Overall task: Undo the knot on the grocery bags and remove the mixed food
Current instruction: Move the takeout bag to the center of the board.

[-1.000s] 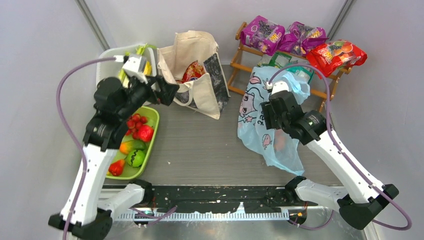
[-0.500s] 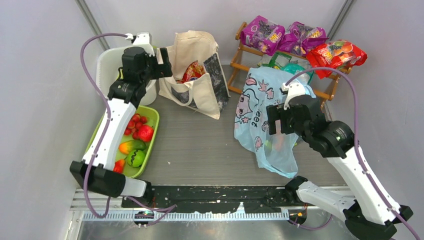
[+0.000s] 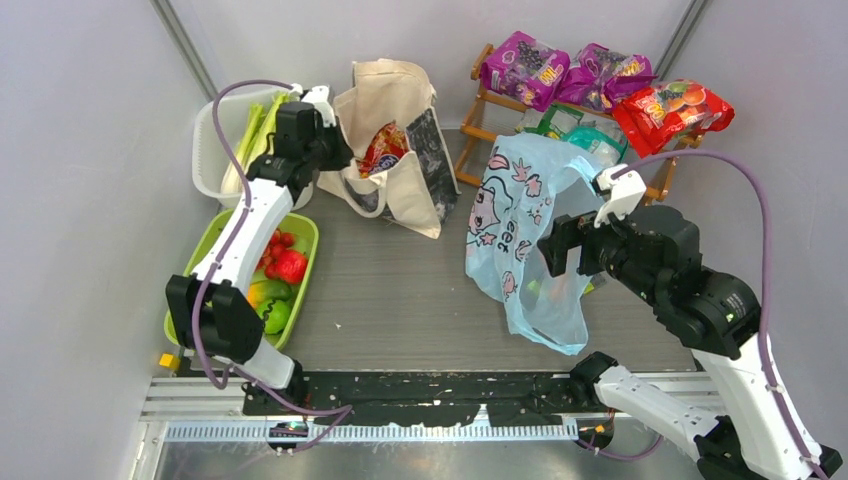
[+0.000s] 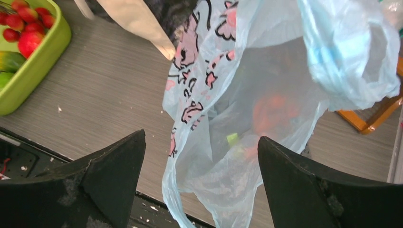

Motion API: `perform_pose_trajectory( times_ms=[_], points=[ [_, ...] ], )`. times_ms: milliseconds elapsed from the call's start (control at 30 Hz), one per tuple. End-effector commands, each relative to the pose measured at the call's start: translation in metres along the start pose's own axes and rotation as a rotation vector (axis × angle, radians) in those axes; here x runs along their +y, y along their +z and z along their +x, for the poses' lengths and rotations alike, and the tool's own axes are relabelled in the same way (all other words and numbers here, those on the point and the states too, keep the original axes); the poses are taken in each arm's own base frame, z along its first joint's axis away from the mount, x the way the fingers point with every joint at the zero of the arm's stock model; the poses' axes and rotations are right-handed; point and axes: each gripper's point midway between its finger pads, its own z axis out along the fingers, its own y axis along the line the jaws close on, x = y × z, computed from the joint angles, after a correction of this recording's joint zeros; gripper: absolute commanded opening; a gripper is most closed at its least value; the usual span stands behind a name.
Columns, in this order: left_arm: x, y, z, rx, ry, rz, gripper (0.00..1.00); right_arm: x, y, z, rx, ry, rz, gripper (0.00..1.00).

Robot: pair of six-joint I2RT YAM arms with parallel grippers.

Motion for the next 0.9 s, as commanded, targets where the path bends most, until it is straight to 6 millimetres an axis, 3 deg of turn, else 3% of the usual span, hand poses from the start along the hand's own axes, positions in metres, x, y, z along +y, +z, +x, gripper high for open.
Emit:
perform_pose_trajectory(
  times_ms=[0,167,267,600,767,867],
  points=[
    [-0.066,-0.053,-0.019,-0.127,0.071,0.292,0.00,0.013,-0.012,-0.051,-0.179,0.005,-0.072,0.96],
    [-0.115,-0.117,-0.008,-0.198,0.134,0.527,0.00,0.037,-0.011,-0.087,-0.303,-0.001,-0.188,0.96],
    [-0.133,-0.158,0.001,-0.222,0.180,0.647,0.00,0.053,-0.005,-0.100,-0.331,-0.006,-0.260,0.95],
    [-0.152,-0.241,0.059,-0.192,0.305,0.935,0.00,0.071,0.013,-0.127,-0.389,-0.018,-0.325,0.95],
    [-0.163,-0.279,0.094,-0.121,0.365,1.147,0.00,0.077,0.028,-0.129,-0.386,-0.064,-0.341,0.96],
    [-0.160,-0.284,0.109,-0.061,0.380,1.183,0.00,0.087,0.041,-0.124,-0.363,-0.112,-0.389,0.95]
  ],
)
